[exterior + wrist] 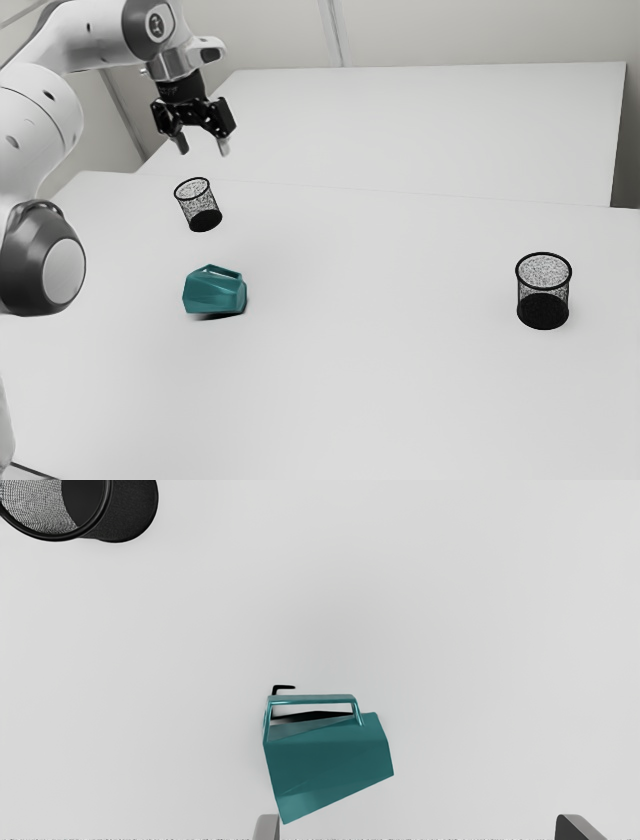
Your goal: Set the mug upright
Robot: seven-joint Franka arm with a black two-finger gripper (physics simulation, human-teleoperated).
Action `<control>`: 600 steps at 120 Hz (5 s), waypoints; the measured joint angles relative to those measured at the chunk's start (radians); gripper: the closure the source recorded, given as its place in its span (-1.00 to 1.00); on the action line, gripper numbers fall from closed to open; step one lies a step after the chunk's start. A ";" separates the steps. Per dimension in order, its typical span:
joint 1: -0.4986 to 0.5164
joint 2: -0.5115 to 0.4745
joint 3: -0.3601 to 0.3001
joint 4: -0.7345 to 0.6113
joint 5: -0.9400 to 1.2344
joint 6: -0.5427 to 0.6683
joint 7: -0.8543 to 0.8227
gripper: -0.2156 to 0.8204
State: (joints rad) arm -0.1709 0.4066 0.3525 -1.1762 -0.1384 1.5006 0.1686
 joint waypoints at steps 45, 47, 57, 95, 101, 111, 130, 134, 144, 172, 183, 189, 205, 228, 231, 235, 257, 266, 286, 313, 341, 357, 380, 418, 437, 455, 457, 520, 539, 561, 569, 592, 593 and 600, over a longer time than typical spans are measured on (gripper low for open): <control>0.052 -0.240 0.001 -0.418 -0.030 0.061 0.023 -0.58; 0.056 -0.250 0.005 -0.440 -0.034 0.070 0.028 -0.58; 0.070 -0.278 0.051 -0.545 -0.082 0.114 0.062 -0.58; 0.168 -0.211 0.101 -0.647 -0.304 0.227 0.271 -0.58; 0.177 -0.185 0.101 -0.649 -0.348 0.241 0.309 -0.58; 0.188 -0.155 0.101 -0.660 -0.415 0.257 0.372 -0.58; 0.210 -0.105 0.102 -0.694 -0.506 0.276 0.474 -0.58; 0.211 -0.100 0.101 -0.706 -0.525 0.278 0.493 -0.58; 0.217 -0.094 0.101 -0.727 -0.559 0.279 0.537 -0.58; 0.226 -0.060 0.102 -0.750 -0.633 0.279 0.633 -0.58; 0.226 -0.048 0.101 -0.758 -0.679 0.273 0.662 -0.58; 0.226 -0.046 0.101 -0.763 -0.706 0.268 0.675 -0.58; 0.230 -0.041 0.101 -0.791 -0.775 0.250 0.707 -0.58; 0.244 -0.037 0.102 -0.826 -0.839 0.227 0.742 -0.58; 0.245 -0.037 0.101 -0.828 -0.845 0.225 0.746 -0.58; 0.247 -0.036 0.101 -0.829 -0.851 0.222 0.751 -0.56; 0.246 -0.033 0.102 -0.833 -0.880 0.213 0.776 -0.36; 0.240 -0.032 0.102 -0.841 -0.895 0.214 0.786 -0.28; 0.233 -0.031 0.101 -0.861 -0.914 0.221 0.803 -0.10; 0.226 -0.030 0.100 -0.865 -0.920 0.232 0.820 0.25; 0.224 -0.031 0.099 -0.867 -0.919 0.242 0.830 0.52; 0.223 -0.033 0.098 -0.867 -0.918 0.245 0.834 0.61; 0.207 -0.080 0.087 -0.870 -0.910 0.258 0.838 0.84; 0.106 -0.190 -0.017 -0.849 -0.747 0.376 0.811 0.91; 0.092 -0.201 -0.097 -0.756 -0.461 0.457 0.762 0.92; 0.070 -0.193 -0.149 -0.694 -0.196 0.516 0.722 0.93; 0.068 -0.195 -0.155 -0.693 -0.172 0.522 0.718 0.93; 0.002 -0.354 -0.179 -1.046 0.200 0.813 0.586 0.93; -0.012 -0.335 -0.179 -1.061 0.253 0.852 0.549 0.92; -0.007 -0.324 -0.179 -1.075 0.268 0.880 0.516 0.92; -0.007 -0.322 -0.178 -1.081 0.270 0.887 0.506 0.92; -0.006 -0.318 -0.179 -1.095 0.270 0.907 0.481 0.92; -0.006 -0.318 -0.179 -1.095 0.270 0.908 0.480 0.92; -0.005 -0.318 -0.179 -1.096 0.266 0.911 0.475 0.88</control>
State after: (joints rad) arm -0.1761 0.0882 0.1737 -2.2720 0.1279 2.4111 0.6437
